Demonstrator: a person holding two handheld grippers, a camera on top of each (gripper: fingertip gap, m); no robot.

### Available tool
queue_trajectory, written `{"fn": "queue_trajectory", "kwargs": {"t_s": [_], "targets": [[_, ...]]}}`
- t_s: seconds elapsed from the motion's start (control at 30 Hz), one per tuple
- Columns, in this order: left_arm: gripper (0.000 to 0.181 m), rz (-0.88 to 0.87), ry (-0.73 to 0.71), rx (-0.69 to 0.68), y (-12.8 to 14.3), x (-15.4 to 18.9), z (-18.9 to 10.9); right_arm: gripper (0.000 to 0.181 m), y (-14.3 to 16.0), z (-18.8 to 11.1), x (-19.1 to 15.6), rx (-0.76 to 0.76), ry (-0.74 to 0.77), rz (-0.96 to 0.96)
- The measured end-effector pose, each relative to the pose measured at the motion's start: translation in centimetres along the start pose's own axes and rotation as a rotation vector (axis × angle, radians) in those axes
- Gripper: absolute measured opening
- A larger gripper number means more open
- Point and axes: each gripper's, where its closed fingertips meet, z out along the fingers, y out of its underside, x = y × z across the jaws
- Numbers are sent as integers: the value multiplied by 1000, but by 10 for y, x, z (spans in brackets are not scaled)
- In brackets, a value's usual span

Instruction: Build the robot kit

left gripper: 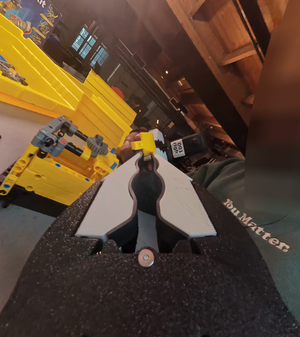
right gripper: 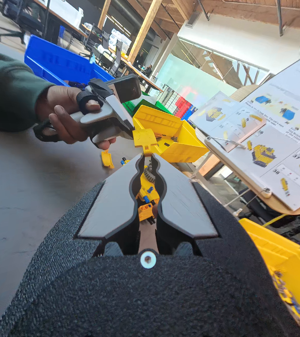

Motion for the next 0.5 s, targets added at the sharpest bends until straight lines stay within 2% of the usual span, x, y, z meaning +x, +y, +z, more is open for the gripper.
{"fn": "queue_trajectory", "kwargs": {"t_s": [0.07, 0.13, 0.23, 0.37, 0.5], "targets": [[8, 86, -26, -37, -1, 1, -4, 7, -4, -1, -5, -4, 7, -96], [20, 185, -100, -77, -2, -5, -8, 6, -6, -1, -10, -11, -4, -138], [26, 336, -166, -125, -5, -6, -15, 7, -5, -1, -16, -22, -25, -182], [32, 424, -134, -142, -5, 5, -15, 6, -5, 0, -27, -29, -53, -270], [30, 445, -49, -282, 20, 15, -11, 6, -6, 1, -48, -21, -125, -347]]}}
